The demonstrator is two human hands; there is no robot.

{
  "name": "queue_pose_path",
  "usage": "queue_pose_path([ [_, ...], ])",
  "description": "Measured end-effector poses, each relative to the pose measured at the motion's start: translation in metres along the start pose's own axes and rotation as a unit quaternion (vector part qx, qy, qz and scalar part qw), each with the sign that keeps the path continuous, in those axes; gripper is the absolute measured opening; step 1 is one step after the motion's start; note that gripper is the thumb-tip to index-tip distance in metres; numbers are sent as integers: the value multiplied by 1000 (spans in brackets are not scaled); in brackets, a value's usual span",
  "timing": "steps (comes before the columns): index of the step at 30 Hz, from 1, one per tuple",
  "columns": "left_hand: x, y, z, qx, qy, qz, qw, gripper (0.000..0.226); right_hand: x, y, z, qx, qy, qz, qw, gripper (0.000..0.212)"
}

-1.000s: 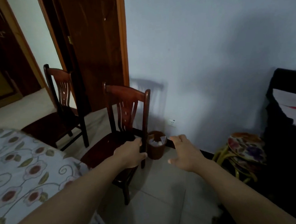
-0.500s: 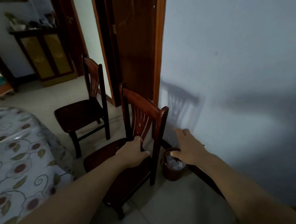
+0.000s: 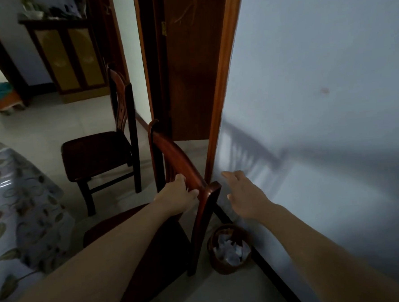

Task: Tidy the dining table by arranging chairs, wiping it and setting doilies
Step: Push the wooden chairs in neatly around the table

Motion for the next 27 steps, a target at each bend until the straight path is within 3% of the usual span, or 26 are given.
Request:
queue_pose_path([
  [7, 51, -5, -31, 6, -46, 92, 995, 48, 84, -18, -20, -9, 37, 79, 996, 65],
  [10, 73, -14, -46, -3, -67, 135, 989, 53, 119, -29, -31, -6, 54, 127, 990, 65],
  [17, 96, -36, -70, 48, -101, 291, 950, 57, 189, -41, -54, 30, 98, 232, 967, 59],
  [24, 92, -25, -54, 7, -103, 328, 939, 52, 223, -8, -84, 68, 128, 311, 939, 69],
  [27, 81, -16, -37, 18, -88, 329, 940, 57, 225, 23, -91, 87, 99, 368, 920, 78],
])
Point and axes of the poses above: each hand's wrist, its own x-axis towards the middle knuckle, its own z-axis out of the back of the hand, y = z × x, the point moved 1 cm from there along x, towards the middle knuckle, and after that the axes turned 14 degrees about -y, right-handed, at the moved point
